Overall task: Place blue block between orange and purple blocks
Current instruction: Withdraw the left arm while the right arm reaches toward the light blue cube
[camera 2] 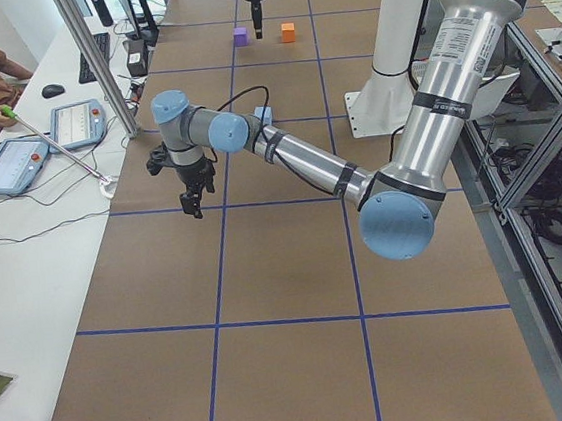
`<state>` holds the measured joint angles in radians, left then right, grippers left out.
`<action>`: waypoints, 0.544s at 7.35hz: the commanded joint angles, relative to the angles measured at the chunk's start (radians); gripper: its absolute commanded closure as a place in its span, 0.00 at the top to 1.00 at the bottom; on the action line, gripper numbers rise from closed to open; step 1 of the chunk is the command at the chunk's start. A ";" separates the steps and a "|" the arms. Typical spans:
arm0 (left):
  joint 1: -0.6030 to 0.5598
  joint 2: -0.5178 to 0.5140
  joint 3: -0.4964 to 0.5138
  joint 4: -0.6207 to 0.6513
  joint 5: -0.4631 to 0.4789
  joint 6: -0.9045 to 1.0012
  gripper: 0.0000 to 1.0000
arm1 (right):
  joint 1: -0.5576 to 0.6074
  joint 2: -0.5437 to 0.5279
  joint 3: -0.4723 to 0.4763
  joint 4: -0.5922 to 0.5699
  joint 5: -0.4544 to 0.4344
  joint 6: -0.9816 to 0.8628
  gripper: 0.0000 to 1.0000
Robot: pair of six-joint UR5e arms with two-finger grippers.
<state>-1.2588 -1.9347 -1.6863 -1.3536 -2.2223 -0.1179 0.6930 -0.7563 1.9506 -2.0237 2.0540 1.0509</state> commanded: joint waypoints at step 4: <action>-0.074 0.045 0.046 0.001 0.007 0.125 1.00 | -0.179 0.126 -0.537 0.419 -0.164 0.182 1.00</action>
<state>-1.3181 -1.8937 -1.6557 -1.3589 -2.2174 -0.0485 0.5367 -0.6529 1.5226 -1.6778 1.9100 1.2254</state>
